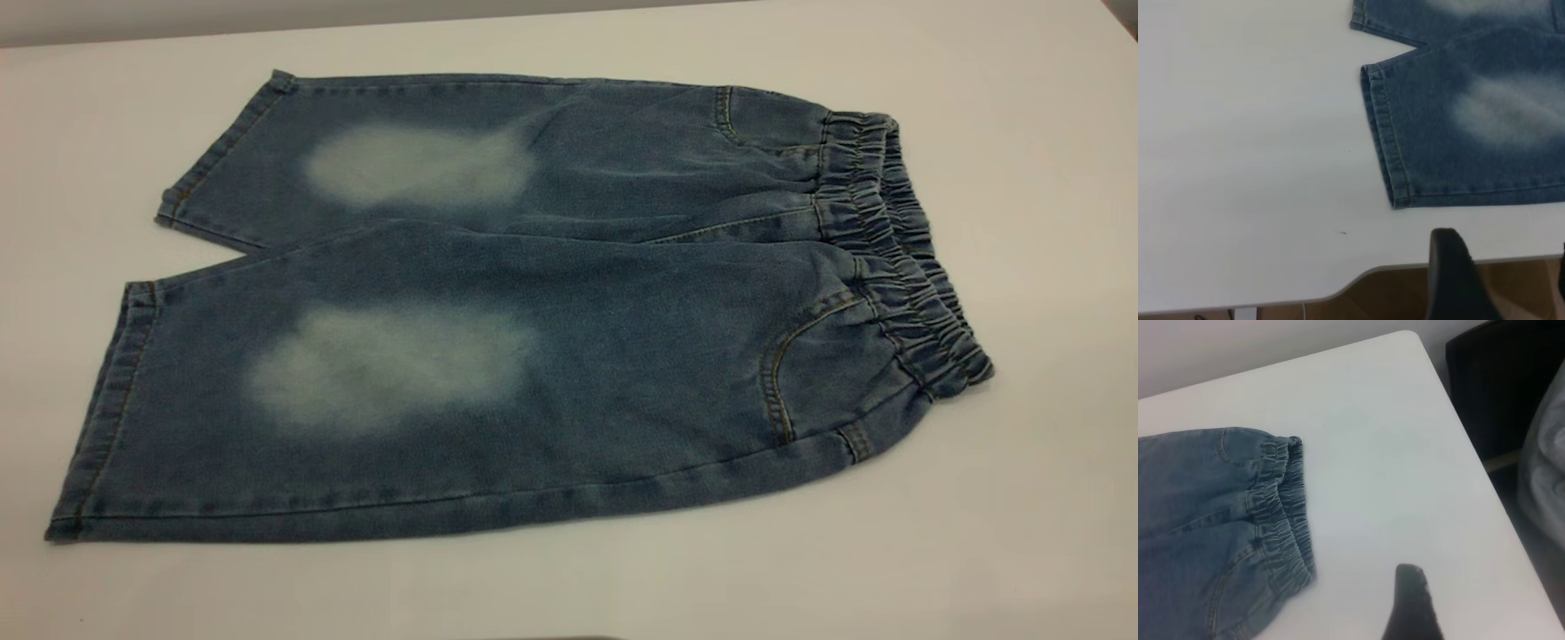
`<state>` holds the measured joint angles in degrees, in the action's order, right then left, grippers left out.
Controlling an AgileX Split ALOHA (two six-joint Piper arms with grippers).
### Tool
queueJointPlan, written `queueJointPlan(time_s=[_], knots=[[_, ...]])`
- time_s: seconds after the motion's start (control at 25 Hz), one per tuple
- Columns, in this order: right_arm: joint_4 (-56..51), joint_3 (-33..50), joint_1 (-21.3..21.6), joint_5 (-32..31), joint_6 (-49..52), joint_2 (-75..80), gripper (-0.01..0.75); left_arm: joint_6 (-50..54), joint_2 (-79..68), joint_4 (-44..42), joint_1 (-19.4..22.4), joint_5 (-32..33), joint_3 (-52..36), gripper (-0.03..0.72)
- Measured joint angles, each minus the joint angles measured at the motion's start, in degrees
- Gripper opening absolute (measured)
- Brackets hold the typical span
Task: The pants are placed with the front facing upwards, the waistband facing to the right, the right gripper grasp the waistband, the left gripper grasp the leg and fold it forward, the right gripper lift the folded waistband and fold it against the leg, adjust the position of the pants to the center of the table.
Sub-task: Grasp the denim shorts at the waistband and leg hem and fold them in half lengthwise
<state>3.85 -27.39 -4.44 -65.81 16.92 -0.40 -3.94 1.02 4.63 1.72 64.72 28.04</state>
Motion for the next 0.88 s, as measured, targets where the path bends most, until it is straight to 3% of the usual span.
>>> queueJointPlan(time_s=[0.12, 0.32, 0.6, 0.88], knots=[[-1.67, -0.27, 0.00, 1.33, -1.95, 1.96, 0.470, 0.06, -1.42, 1.11, 0.00, -0.77, 0.94, 0.330], [-6.15, -0.92, 0.00, 6.29, -5.14, 12.87, 0.470, -2.42, -13.87, 2.94, 0.00, -8.58, 5.72, 0.330], [-12.88, -0.92, 0.00, 14.68, -16.02, 33.94, 0.470, -14.83, -36.33, 8.59, 0.00, -14.20, 11.18, 0.337], [-19.78, -0.92, 0.00, 26.65, -24.88, 56.35, 0.493, -28.62, -55.91, 19.94, 0.00, -18.16, 11.30, 0.475]])
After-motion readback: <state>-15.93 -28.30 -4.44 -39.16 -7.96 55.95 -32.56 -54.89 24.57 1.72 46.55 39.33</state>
